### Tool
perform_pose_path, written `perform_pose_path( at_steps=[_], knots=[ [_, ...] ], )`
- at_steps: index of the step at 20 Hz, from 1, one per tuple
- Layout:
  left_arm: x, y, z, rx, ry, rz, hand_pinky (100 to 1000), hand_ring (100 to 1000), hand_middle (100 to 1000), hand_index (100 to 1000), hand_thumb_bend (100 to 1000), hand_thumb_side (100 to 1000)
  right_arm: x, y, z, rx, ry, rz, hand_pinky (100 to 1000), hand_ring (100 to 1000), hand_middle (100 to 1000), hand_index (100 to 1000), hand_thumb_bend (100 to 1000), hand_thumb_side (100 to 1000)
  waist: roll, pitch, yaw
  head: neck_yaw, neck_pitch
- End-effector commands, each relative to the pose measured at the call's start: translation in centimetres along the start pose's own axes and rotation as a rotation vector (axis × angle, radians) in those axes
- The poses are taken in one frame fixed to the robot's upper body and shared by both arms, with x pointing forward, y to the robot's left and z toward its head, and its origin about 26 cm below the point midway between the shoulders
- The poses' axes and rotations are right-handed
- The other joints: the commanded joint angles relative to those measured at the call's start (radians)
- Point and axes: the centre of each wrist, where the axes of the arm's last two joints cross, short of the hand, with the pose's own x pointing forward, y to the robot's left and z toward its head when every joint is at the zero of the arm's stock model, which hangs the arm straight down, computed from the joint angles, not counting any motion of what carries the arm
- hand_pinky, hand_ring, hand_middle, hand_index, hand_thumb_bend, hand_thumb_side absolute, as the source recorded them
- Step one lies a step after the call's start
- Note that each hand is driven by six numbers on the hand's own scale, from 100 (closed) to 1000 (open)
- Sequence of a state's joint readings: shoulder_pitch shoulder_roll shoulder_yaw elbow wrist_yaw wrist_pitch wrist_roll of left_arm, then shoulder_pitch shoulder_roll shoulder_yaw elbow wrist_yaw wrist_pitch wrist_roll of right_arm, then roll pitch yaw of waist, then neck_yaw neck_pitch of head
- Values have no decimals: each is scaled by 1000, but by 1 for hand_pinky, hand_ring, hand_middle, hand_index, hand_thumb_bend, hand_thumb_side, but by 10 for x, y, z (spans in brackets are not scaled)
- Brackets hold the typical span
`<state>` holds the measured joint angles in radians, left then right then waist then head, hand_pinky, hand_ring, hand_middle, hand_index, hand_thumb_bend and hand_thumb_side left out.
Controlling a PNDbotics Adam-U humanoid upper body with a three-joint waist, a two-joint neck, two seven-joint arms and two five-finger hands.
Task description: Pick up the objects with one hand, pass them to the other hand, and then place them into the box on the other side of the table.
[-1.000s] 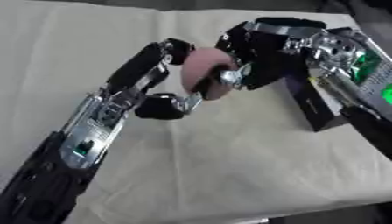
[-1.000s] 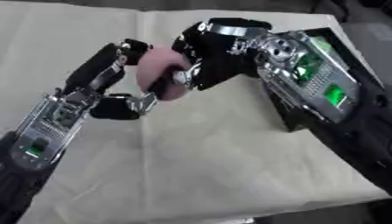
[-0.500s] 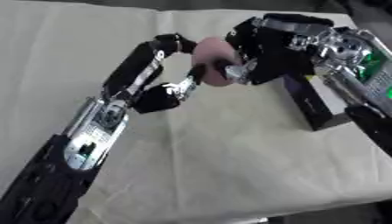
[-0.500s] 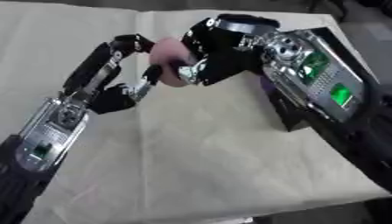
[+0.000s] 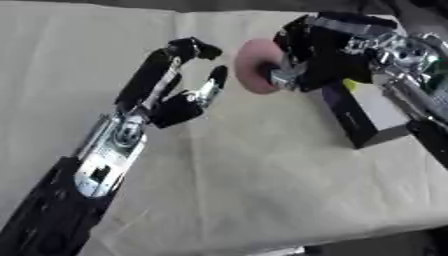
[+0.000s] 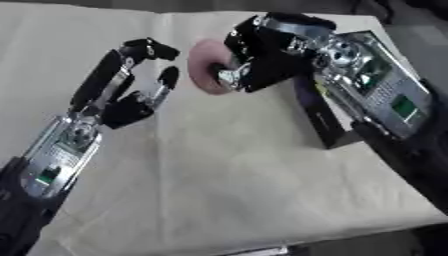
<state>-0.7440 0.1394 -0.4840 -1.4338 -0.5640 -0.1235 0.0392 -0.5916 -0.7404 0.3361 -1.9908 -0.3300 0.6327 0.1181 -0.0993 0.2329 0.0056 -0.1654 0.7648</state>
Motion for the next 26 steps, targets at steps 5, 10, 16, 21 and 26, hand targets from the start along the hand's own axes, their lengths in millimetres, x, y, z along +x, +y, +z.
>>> perform_pose_path(
  at_steps=[5, 10, 16, 21, 26],
  knots=[
    [-3, 7, 1, 21, 10, -20, 792, 739, 650, 778, 184, 923, -16, -33, 28, -188, 52, -8, 642, 565, 371, 477, 159, 100, 5, -8, -11, -2, 5],
    [-4, 9, 3, 22, 16, -33, 791, 740, 653, 769, 175, 927, -30, -53, 49, -347, 88, -41, 637, 566, 373, 479, 156, 100, 13, -4, -17, -15, 5],
    [-3, 12, 4, 32, 14, -41, 789, 740, 657, 765, 171, 927, -40, -70, 69, -500, 135, -58, 639, 570, 377, 483, 163, 100, 21, 3, -18, -43, 5],
    [-2, 14, 4, 44, 9, -42, 787, 739, 658, 763, 172, 925, -56, -83, 77, -577, 197, -59, 645, 573, 381, 487, 174, 100, 27, 10, -14, -63, -1],
    [0, 15, 4, 55, 5, -41, 786, 739, 660, 762, 173, 926, -78, -100, 82, -660, 264, -66, 646, 574, 386, 491, 179, 100, 31, 16, -9, -82, -13]
  ],
)
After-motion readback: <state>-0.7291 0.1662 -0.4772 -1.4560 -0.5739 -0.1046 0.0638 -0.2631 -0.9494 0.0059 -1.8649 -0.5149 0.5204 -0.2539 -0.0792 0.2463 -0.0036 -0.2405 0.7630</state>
